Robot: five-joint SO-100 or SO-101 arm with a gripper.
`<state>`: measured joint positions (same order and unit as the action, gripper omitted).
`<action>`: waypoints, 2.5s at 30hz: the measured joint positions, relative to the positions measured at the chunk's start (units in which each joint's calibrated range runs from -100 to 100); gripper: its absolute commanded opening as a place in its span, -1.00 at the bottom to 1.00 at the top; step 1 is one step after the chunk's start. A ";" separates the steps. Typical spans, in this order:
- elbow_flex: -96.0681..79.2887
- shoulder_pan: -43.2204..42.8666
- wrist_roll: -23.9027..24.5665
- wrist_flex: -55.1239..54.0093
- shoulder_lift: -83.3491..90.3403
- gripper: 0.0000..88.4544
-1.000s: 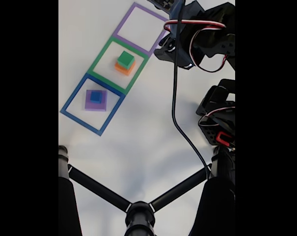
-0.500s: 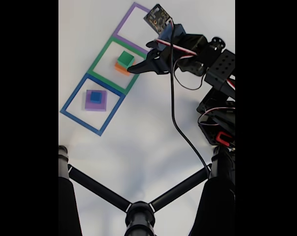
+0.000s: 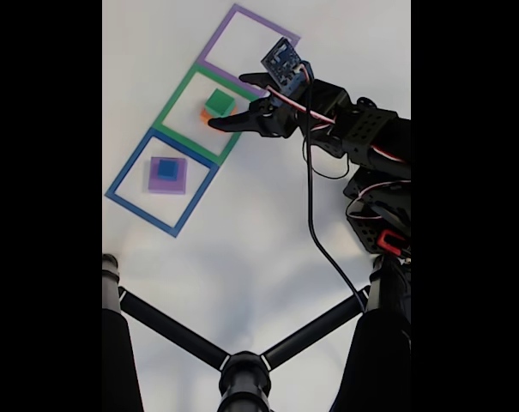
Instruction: Tower of hanoi
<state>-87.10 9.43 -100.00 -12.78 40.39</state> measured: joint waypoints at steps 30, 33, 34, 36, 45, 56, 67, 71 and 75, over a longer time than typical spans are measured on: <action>9.29 -1.75 0.00 -25.48 -35.10 -0.41; 9.29 -1.85 0.00 -25.48 -35.10 -0.42; 9.29 -1.85 0.00 -25.48 -35.10 -0.42; 9.29 -1.85 0.00 -25.48 -35.10 -0.44; 9.03 -3.69 0.00 -25.48 -35.10 -0.60; 8.34 -4.76 0.39 -25.48 -35.10 -0.75; 8.34 -5.05 0.20 -25.48 -35.01 -0.83; 8.34 -5.54 0.39 -23.74 -32.49 -0.84; 11.10 -6.32 0.00 -13.14 -24.94 -0.84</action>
<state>-76.00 3.11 -100.00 -25.92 15.45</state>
